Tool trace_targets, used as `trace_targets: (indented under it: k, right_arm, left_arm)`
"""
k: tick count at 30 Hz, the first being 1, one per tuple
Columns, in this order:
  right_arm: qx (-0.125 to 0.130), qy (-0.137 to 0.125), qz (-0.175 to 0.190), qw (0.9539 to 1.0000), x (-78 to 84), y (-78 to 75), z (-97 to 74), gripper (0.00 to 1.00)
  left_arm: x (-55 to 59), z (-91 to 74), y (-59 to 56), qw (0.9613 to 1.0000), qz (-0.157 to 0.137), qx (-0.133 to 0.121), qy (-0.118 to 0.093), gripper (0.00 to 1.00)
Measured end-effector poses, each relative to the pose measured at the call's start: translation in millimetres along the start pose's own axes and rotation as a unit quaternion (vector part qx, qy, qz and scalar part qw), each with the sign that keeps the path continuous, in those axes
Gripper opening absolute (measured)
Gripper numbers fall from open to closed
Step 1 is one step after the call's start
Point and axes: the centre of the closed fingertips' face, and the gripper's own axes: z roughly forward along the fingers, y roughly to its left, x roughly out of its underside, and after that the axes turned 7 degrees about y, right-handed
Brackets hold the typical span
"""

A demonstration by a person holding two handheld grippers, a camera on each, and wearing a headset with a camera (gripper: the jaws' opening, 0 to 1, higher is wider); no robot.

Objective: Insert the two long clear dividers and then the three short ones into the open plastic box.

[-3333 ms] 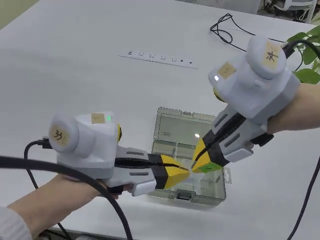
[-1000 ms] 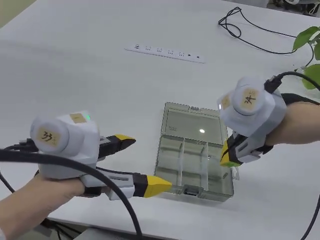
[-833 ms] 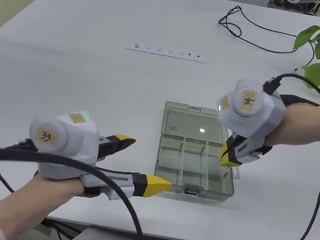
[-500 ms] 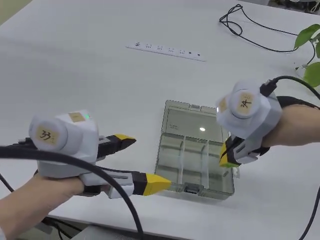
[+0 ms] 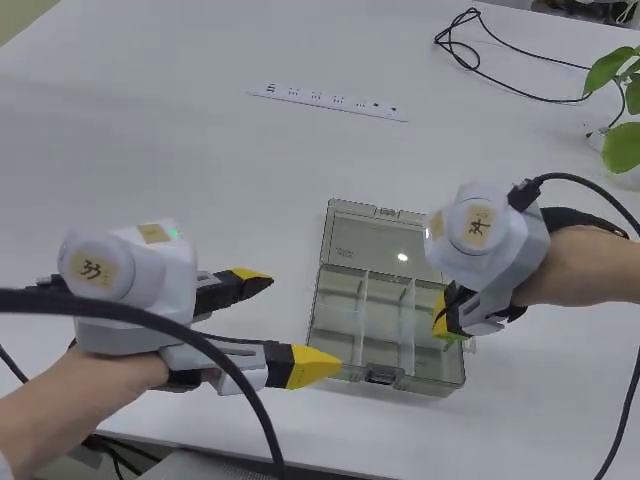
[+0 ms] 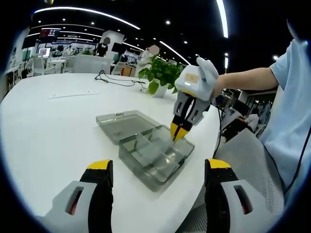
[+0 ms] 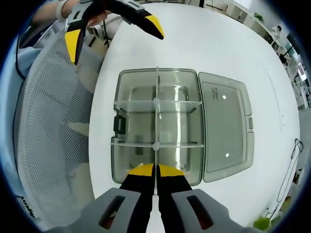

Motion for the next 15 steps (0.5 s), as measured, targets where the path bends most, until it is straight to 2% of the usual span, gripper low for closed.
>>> trace_targets:
  k: [13, 15]
  right_arm:
    - [0.013, 0.004, -0.006, 0.9999, 1.7, 5.5, 7.0, 0.02]
    - [0.013, 0.005, -0.005, 0.9999, 1.9, 4.7, 7.0, 0.02]
  left_arm:
    - [-10.0, 5.1, -12.6, 0.9999, 0.013, 0.006, -0.005, 0.77]
    - [-9.5, 4.8, -10.9, 0.9999, 0.015, 0.006, -0.005, 0.77]
